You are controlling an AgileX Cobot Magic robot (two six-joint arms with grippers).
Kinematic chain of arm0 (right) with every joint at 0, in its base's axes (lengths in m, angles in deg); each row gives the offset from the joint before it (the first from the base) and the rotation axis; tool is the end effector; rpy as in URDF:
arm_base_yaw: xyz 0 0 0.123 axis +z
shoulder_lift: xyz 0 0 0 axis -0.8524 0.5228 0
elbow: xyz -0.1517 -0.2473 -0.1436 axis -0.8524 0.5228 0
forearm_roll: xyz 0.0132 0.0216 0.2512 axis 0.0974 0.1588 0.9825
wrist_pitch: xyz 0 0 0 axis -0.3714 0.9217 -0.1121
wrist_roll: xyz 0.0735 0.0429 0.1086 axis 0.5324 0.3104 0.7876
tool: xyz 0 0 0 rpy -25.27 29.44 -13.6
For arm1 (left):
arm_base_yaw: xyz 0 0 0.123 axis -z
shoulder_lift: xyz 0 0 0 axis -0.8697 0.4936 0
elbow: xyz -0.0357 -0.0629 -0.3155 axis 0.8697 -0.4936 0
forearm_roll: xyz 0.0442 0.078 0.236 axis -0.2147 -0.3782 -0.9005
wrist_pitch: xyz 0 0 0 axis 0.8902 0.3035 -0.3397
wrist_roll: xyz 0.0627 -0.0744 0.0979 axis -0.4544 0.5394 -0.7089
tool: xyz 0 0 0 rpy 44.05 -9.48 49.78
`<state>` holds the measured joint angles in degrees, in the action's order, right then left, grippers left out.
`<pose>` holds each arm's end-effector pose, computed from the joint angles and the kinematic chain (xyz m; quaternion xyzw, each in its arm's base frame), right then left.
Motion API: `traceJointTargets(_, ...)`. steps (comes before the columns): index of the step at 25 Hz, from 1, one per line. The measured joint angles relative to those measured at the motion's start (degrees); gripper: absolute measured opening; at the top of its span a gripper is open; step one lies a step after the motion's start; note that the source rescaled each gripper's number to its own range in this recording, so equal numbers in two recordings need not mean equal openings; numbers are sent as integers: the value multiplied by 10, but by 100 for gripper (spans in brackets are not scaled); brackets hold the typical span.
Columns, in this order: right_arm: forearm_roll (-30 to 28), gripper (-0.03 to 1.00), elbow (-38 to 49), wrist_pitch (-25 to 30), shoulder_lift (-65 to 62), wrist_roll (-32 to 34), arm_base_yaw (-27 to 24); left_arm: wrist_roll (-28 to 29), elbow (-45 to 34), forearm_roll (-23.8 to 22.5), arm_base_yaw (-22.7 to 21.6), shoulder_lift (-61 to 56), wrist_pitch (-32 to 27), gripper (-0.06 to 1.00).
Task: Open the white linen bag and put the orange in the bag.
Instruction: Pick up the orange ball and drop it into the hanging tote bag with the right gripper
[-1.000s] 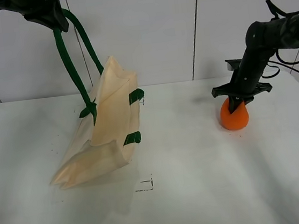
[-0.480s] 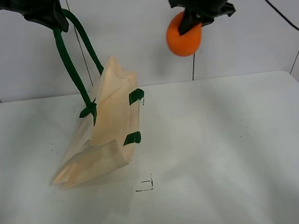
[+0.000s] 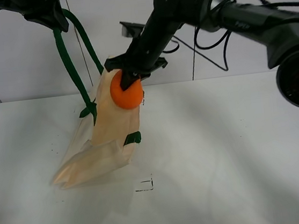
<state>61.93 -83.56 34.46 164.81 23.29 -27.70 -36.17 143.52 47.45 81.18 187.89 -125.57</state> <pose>0.4478 0.3274 0.2368 -0.2289 0.9277 0.2524 0.1524 0.4113 -0.1465 0.4295 0.0758 0.9295 -0.0671 0.3546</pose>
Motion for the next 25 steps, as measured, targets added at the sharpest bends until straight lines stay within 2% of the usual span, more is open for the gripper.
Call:
traceJointTargets(6, 27, 1, 0, -39, 52, -14, 22, 0, 0, 0, 0, 0, 0, 0)
traceJointTargets(10, 29, 1, 0, -45, 68, -15, 22, 0, 0, 0, 0, 0, 0, 0)
traceJointTargets(11, 29, 4, 0, -45, 68, -15, 22, 0, 0, 0, 0, 0, 0, 0)
traceJointTargets(12, 29, 11, 0, -45, 68, -15, 22, 0, 0, 0, 0, 0, 0, 0)
traceJointTargets(15, 30, 69, 0, -44, 68, -16, 22, 0, 0, 0, 0, 0, 0, 0)
traceJointTargets(16, 28, 82, 0, -39, 68, -16, 22, 0, 0, 0, 0, 0, 0, 0)
traceJointTargets(17, 22, 90, 0, -33, 68, -16, 22, 0, 0, 0, 0, 0, 0, 0)
traceJointTargets(21, -28, 99, 0, 1, 49, 1, 22, 0, 0, 1, 0, 0, 0, 0)
traceJointTargets(25, -142, 100, -2, 43, 17, 40, 9, 0, 0, 1, 0, 0, 0, 0)
